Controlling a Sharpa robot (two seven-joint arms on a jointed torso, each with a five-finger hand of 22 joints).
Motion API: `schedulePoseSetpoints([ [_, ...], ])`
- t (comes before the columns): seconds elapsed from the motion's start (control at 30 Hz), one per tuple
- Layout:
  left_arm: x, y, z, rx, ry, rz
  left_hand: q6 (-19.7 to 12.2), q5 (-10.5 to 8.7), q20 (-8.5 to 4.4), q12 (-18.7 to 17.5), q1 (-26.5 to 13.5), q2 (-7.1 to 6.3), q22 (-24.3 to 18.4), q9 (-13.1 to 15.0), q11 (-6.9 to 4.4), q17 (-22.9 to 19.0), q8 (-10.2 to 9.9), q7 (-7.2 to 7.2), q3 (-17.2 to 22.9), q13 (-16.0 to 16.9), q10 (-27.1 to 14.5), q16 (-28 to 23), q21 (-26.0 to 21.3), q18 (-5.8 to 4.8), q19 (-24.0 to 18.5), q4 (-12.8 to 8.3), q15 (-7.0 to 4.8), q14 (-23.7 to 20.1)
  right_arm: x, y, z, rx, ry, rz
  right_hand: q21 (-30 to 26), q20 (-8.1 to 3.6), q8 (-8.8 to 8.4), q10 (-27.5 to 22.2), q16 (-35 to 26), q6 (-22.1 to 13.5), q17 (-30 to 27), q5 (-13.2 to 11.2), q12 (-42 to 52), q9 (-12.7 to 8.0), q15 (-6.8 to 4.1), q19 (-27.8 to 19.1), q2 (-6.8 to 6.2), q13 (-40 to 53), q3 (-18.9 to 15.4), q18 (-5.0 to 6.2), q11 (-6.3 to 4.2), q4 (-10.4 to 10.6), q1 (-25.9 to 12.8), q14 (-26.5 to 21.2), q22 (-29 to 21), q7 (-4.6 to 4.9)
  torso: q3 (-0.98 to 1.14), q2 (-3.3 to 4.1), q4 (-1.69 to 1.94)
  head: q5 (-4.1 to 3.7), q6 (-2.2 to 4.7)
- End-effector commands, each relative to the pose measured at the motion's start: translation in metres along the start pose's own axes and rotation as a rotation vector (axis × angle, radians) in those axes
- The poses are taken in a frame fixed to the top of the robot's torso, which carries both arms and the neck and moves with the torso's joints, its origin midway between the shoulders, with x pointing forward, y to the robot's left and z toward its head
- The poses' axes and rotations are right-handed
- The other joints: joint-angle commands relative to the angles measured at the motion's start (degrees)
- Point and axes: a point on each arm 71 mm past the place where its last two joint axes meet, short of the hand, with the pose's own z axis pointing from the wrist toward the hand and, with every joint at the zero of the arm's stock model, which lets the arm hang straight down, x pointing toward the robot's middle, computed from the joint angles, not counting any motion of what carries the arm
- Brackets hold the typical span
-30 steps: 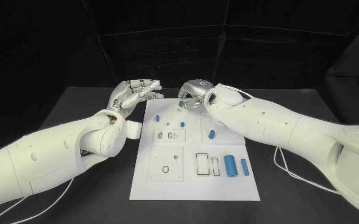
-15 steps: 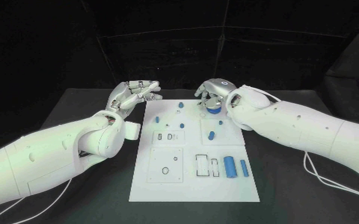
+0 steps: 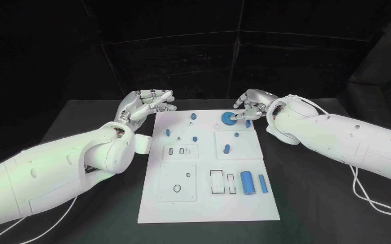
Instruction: Assemble the parts on the task board
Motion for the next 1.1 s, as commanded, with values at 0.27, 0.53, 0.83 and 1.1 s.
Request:
schedulePoseSetpoints([
  [0.27,0.001,0.001,0.003,0.001,0.016,-0.010,0.4,0.11,0.00,-0.3,0.5,0.32,0.0,-0.1,-0.15,0.1,-0.2,-0.15,0.1,-0.1,0.4,-0.3,0.3,0.36,0.4,-0.4,-0.07,0.2,0.010,0.001,0.009,0.053,0.108,0.030,1.9,0.49,1.84,3.0,1.7,-1.7,6.7,-2.5,8.3,0.0,0.69,1.3,1.70,10.5,-1.8,-1.14,0.64,-0.4,4.8,4.4,3.1,0.24,-0.07,0.08,0.20,-0.22,-0.18],
  [0.53,0.001,0.002,0.004,-0.001,0.016,-0.010,0.5,0.11,-0.01,-0.3,0.6,0.38,-0.1,-0.1,-0.16,0.1,-0.3,-0.16,0.2,-0.1,0.4,-0.3,0.3,0.36,0.4,-0.4,-0.08,0.2,0.012,0.008,0.015,0.037,0.088,0.014,2.6,0.56,2.88,6.3,2.1,-1.7,7.6,-4.1,13.2,0.0,0.71,1.8,3.23,16.8,-0.9,-1.34,0.63,-2.0,7.3,4.6,4.4,0.22,-0.17,0.05,0.28,-0.21,-0.35],
  [0.83,0.000,0.002,0.004,-0.003,0.015,-0.009,0.5,0.11,-0.01,-0.3,0.7,0.42,-0.1,-0.1,-0.17,0.1,-0.3,-0.17,0.2,-0.1,0.5,-0.3,0.2,0.36,0.4,-0.5,-0.08,0.2,0.009,0.011,0.015,0.021,0.041,0.004,3.5,0.56,3.40,8.1,2.4,-1.4,8.4,-4.1,15.7,0.0,0.72,2.7,3.70,20.0,-0.6,-1.67,0.62,-2.5,7.6,4.7,6.1,0.18,-0.17,0.07,0.12,-0.08,-0.42],
  [1.1,-0.001,0.002,0.004,-0.006,0.017,-0.010,0.5,0.11,-0.01,-0.3,0.7,0.42,-0.1,-0.1,-0.17,0.1,-0.3,-0.17,0.2,-0.1,0.5,-0.3,0.2,0.36,0.4,-0.5,-0.08,0.2,0.007,0.015,0.015,-0.001,0.007,-0.027,3.9,0.56,3.78,8.8,2.6,-1.2,8.7,-4.3,16.7,0.0,0.71,3.0,3.87,21.4,-0.3,-1.80,0.59,-3.2,8.0,4.8,6.8,0.14,-0.15,0.08,0.22,-0.23,-0.40],
])
